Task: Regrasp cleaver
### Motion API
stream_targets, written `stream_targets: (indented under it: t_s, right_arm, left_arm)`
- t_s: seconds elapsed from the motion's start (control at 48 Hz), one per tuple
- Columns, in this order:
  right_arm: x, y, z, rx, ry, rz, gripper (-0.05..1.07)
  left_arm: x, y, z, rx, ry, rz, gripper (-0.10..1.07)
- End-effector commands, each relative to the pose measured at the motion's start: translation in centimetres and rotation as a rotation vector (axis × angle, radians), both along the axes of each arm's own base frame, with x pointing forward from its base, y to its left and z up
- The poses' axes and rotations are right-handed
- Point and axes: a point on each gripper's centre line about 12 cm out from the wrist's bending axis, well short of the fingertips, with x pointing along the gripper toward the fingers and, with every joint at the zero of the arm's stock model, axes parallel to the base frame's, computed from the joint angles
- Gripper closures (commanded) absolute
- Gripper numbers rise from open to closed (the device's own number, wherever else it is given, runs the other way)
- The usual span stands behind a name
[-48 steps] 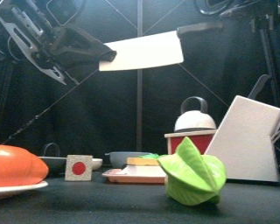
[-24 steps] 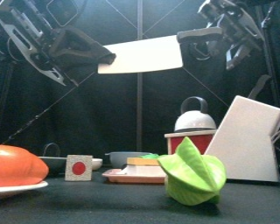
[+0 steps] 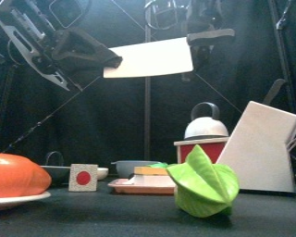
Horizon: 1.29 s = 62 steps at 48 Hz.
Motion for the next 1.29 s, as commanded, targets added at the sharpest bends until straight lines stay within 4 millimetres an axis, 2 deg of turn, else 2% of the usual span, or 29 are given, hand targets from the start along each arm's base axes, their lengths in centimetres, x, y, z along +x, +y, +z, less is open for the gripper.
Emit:
stream_targets:
  t_s: [0.0, 0.125, 0.229, 0.375, 0.604, 0.75, 0.917, 1.104, 1.271]
  right_arm:
    - [-1.0, 0.9, 1.6, 0.016, -0.185, 0.035, 0.22]
    - [-2.7, 2.1, 1.3, 0.035, -0.326, 0.080, 0.22]
    - [-3.6, 2.6, 0.4, 0.064, -0.371, 0.091, 0.22]
    - [-4.2, 3.0, -0.7, 0.132, -0.330, 0.063, 0.22]
    - [-3.7, 5.6, -2.0, 0.218, -0.244, 0.080, 0.22]
    - [-4.2, 5.7, -2.1, 0.218, -0.179, 0.081, 0.22]
    - [-4.4, 5.5, -1.8, 0.265, -0.160, 0.030, 0.22]
    - [-4.8, 5.2, -1.9, 0.265, -0.092, -0.033, 0.22]
    - [-4.9, 5.6, -2.0, 0.204, -0.097, -0.045, 0.22]
  left_arm:
    - [0.3, -0.1, 1.0, -0.007, -0.035, -0.001, 0.59]
    - [0.4, -0.1, 1.0, -0.007, -0.033, 0.000, 0.59]
    - [0.4, -0.1, 0.9, -0.007, -0.030, 0.001, 0.59]
    - [0.3, -0.1, 1.0, -0.008, -0.034, 0.000, 0.59]
    - [0.6, 0.2, 1.2, -0.032, -0.034, 0.034, 0.59]
    - [0.5, -0.2, 1.8, 0.006, 0.009, 0.025, 0.59]
    - [1.3, -1.4, 2.4, 0.046, 0.097, 0.041, 0.59]
    - [1.4, -2.8, 2.7, 0.103, 0.076, 0.078, 0.59]
    - [0.9, -3.7, 1.6, 0.119, 0.095, 0.165, 0.59]
